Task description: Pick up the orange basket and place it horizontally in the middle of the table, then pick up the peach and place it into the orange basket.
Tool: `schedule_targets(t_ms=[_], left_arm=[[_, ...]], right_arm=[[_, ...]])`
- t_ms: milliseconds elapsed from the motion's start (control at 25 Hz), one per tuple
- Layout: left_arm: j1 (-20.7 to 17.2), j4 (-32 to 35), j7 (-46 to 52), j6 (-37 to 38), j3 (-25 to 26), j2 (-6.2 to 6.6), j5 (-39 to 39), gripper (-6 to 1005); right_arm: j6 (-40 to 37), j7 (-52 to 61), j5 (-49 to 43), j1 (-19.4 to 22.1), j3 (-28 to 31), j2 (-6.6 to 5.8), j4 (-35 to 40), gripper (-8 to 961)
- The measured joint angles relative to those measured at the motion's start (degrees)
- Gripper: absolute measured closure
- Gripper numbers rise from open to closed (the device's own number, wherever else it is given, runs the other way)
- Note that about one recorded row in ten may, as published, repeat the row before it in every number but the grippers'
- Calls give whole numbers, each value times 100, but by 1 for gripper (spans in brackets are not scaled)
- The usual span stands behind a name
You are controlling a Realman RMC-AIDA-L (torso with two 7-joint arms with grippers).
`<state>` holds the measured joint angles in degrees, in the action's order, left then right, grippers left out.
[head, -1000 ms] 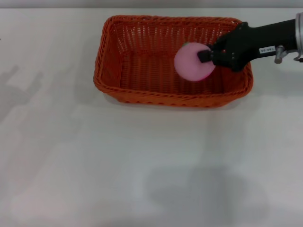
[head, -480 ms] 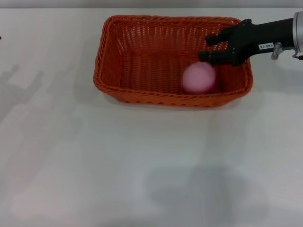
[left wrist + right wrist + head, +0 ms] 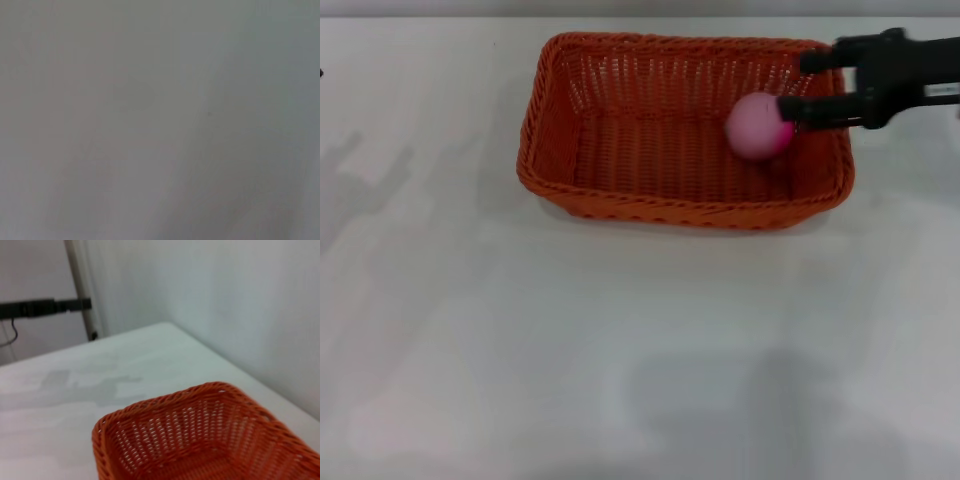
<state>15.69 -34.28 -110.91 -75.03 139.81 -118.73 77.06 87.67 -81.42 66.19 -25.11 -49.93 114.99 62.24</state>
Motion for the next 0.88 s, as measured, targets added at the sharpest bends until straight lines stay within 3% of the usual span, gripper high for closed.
schedule_targets(t_ms=[160, 360, 480, 720, 880], left_arm=[[3, -3, -106, 49, 4, 6, -112, 206], [4, 22, -306, 106, 4, 8, -276, 206], [-6, 22, -467, 143, 9, 9, -393, 206], [-43, 19, -701, 146, 12, 2, -473, 206], [-81, 33, -960, 142, 12, -8, -595, 206]], right_arm=[[213, -102, 355, 373, 442, -28, 77, 187], [213, -627, 801, 763, 915, -27, -204, 195], [168, -1206, 1157, 907, 1470, -21, -810, 200], [232, -2727, 1374, 994, 3181, -36, -2340, 199], [235, -3787, 1500, 1100, 3826, -37, -3205, 199]])
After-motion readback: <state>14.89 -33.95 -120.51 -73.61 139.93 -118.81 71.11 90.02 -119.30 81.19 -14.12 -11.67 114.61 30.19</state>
